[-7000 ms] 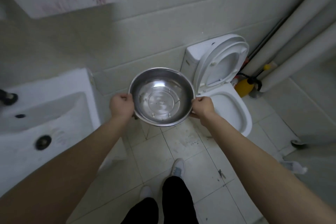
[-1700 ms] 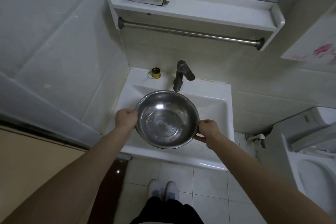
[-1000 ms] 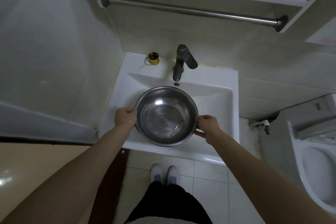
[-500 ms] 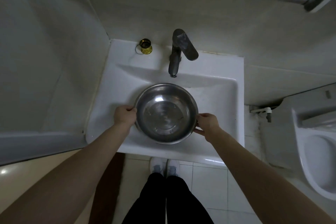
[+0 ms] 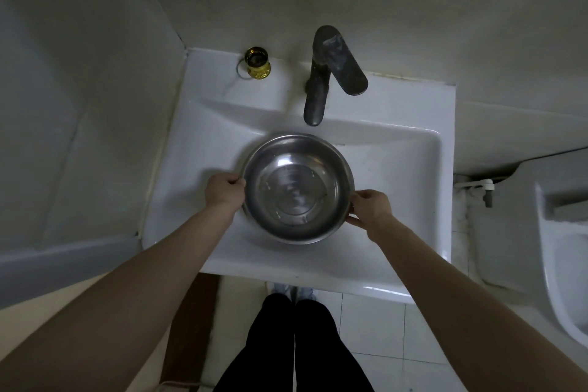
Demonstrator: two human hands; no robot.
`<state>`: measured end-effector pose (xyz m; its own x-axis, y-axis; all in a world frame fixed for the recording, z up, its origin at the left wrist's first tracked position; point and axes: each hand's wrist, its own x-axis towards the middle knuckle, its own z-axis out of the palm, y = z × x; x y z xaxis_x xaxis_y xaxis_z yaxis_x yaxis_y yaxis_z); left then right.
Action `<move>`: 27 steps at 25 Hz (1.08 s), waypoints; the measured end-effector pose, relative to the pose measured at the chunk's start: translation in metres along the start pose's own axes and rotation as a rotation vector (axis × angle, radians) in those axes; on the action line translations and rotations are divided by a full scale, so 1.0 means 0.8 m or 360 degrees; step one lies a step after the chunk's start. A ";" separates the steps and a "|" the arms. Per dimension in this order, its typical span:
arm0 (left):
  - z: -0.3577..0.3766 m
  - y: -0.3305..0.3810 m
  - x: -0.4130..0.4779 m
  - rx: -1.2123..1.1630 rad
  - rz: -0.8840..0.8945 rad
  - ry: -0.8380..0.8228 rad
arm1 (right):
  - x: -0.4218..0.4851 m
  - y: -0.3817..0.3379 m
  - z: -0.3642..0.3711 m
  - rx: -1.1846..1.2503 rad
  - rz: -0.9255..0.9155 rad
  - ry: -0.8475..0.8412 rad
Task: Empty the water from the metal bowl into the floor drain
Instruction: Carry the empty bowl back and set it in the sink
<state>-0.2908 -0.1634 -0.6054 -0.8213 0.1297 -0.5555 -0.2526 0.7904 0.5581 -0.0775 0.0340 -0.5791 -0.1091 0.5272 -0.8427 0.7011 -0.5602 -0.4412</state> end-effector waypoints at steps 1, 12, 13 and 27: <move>0.002 0.000 0.003 0.0028 0.0015 -0.0005 | 0.004 0.001 0.001 0.0003 0.0007 0.0001; 0.017 0.001 0.030 0.0124 0.0082 0.0030 | 0.022 -0.003 0.013 0.0046 0.0032 0.0034; 0.018 0.000 0.030 0.0114 0.0077 0.0042 | 0.023 -0.003 0.013 0.0046 0.0036 0.0031; 0.030 -0.010 0.034 0.0103 0.0084 0.0030 | 0.033 0.006 0.014 0.0051 0.0044 0.0064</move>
<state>-0.2987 -0.1516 -0.6398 -0.8421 0.1614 -0.5146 -0.1758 0.8199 0.5448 -0.0847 0.0382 -0.6068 -0.0609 0.5361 -0.8419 0.6806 -0.5947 -0.4279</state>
